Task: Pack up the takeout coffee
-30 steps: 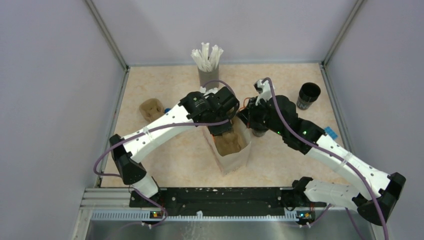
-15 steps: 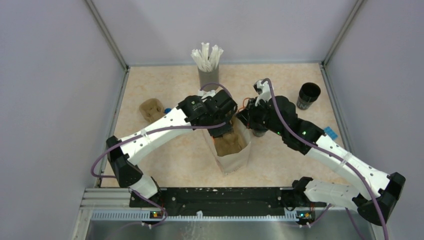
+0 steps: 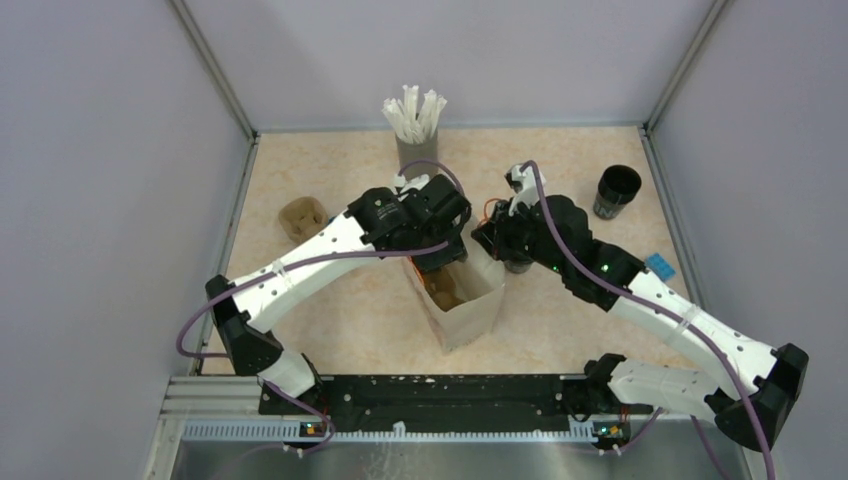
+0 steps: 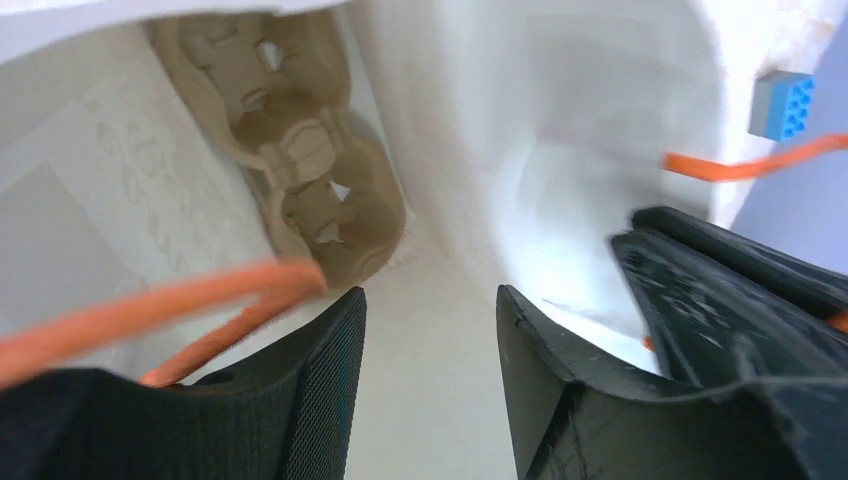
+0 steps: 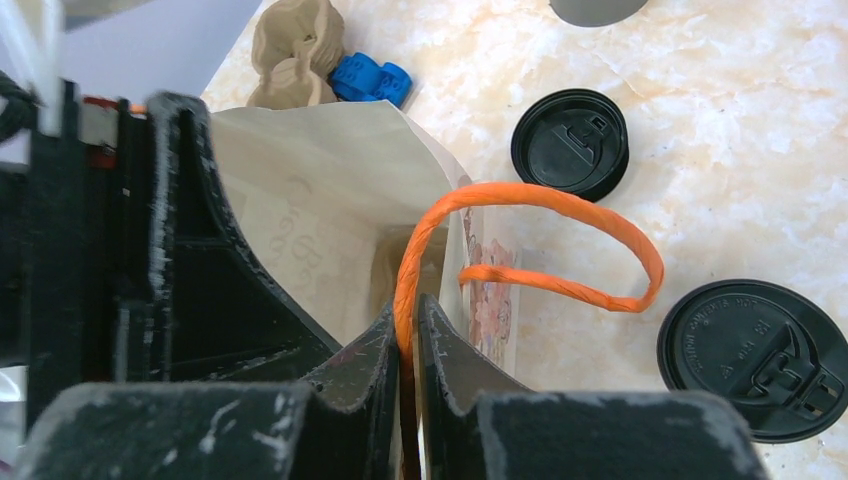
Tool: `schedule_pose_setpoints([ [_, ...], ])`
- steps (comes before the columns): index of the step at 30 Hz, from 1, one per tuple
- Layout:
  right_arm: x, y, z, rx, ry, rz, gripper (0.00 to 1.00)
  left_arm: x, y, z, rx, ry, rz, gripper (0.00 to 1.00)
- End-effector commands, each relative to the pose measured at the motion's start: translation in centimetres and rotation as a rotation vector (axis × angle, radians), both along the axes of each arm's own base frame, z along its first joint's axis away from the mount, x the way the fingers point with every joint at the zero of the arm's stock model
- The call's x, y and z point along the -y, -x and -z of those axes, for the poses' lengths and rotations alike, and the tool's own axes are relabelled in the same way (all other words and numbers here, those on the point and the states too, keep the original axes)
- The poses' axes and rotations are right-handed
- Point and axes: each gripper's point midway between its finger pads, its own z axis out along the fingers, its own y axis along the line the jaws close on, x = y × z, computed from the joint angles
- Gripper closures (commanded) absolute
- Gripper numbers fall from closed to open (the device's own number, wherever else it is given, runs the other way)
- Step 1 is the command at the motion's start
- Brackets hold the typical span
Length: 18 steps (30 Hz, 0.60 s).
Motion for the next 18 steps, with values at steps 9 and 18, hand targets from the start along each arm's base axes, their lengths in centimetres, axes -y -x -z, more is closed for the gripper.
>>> schedule_pose_setpoints([
  [9, -0.2, 0.7, -1.8, 0.033, 0.003, -0.052, 0.84, 2.7, -1.3, -15.1, 0.446, 0.39, 0.22, 0.29],
  [18, -1.1, 1.5, -3.8, 0.084, 0.029, -0.167, 0.7, -2.6, -3.5, -18.4, 0.717, 0.155, 0.324, 0.17],
])
